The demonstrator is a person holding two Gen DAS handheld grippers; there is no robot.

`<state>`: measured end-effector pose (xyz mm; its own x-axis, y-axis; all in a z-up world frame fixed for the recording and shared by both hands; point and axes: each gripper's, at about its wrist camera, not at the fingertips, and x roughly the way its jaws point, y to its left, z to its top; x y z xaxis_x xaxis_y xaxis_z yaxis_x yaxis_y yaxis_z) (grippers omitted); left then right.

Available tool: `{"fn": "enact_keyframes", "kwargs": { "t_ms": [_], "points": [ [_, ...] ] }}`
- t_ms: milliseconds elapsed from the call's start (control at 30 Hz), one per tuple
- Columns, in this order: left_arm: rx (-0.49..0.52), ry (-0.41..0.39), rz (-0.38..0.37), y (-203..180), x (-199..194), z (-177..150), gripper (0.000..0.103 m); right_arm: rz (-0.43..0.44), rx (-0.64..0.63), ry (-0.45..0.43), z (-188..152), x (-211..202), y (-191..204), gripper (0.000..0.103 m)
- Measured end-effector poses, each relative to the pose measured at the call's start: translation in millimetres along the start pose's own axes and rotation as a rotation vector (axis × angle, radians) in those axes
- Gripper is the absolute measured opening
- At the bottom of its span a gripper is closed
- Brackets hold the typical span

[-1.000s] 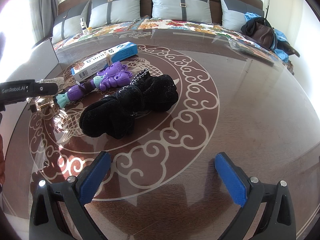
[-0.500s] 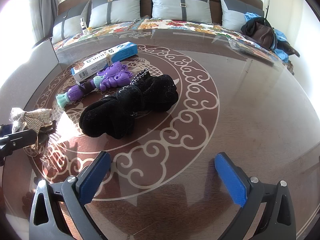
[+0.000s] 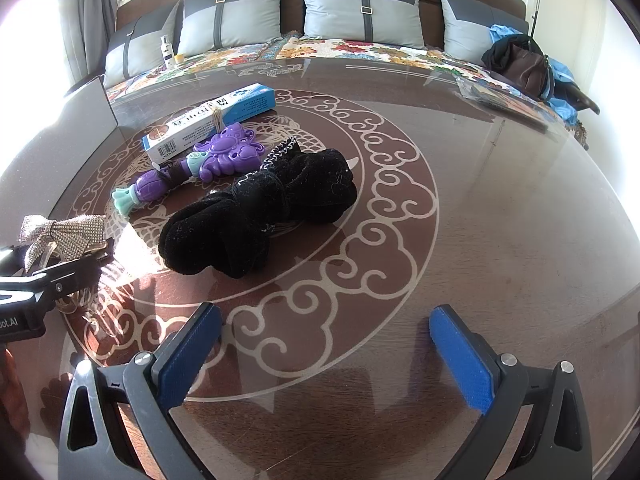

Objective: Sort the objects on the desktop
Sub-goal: 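Lift the bow with the left gripper while the right gripper grasps the black scrunchie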

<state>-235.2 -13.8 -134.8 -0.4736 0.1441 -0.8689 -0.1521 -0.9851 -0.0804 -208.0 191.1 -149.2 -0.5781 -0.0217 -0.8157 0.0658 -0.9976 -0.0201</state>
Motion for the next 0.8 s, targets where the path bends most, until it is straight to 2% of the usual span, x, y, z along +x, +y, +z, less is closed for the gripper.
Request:
{"fn": "enact_keyframes", "kwargs": {
  "t_ms": [33, 67, 133, 233, 367, 467, 533, 567, 600, 633, 667, 700, 800],
  "points": [
    [0.018, 0.000, -0.012, -1, 0, 0, 0.102, 0.014, -0.010, 0.017, 1, 0, -1, 0.103],
    [0.029, -0.017, -0.045, 0, -2, -1, 0.097, 0.024, -0.021, 0.045, 1, -1, -3, 0.103],
    [0.037, -0.069, -0.074, 4, -8, -4, 0.072, 0.059, 0.000, 0.085, -1, -7, -13, 0.103],
    [0.001, -0.102, -0.103, 10, -11, -8, 0.071, 0.167, 0.090, 0.076, 1, -24, -34, 0.103],
    [0.022, -0.141, -0.093, 2, -22, -15, 0.070, 0.297, 0.190, 0.126, 32, -20, -37, 0.103],
    [0.025, -0.176, -0.087, 2, -39, -19, 0.070, 0.292, 0.224, 0.171, 58, -1, -22, 0.103],
    [-0.005, -0.192, -0.100, 8, -50, -22, 0.070, 0.235, 0.212, 0.227, 69, 18, -8, 0.100],
    [-0.021, -0.200, -0.106, 12, -56, -24, 0.070, 0.218, 0.205, 0.242, 71, 25, -3, 0.095],
    [-0.039, -0.207, -0.113, 15, -63, -26, 0.070, 0.207, 0.191, 0.247, 72, 30, 1, 0.083],
    [-0.058, -0.216, -0.122, 20, -69, -28, 0.070, 0.193, 0.160, 0.214, 73, 26, 6, 0.055],
    [-0.076, -0.225, -0.131, 24, -76, -31, 0.070, 0.220, 0.140, 0.215, 73, 25, 10, 0.037],
    [-0.096, -0.231, -0.139, 27, -83, -33, 0.070, 0.237, 0.137, 0.224, 70, 24, 11, 0.033],
    [-0.159, -0.259, -0.183, 39, -107, -39, 0.070, 0.236, 0.114, 0.190, 62, 3, 7, 0.033]
  ]
}}
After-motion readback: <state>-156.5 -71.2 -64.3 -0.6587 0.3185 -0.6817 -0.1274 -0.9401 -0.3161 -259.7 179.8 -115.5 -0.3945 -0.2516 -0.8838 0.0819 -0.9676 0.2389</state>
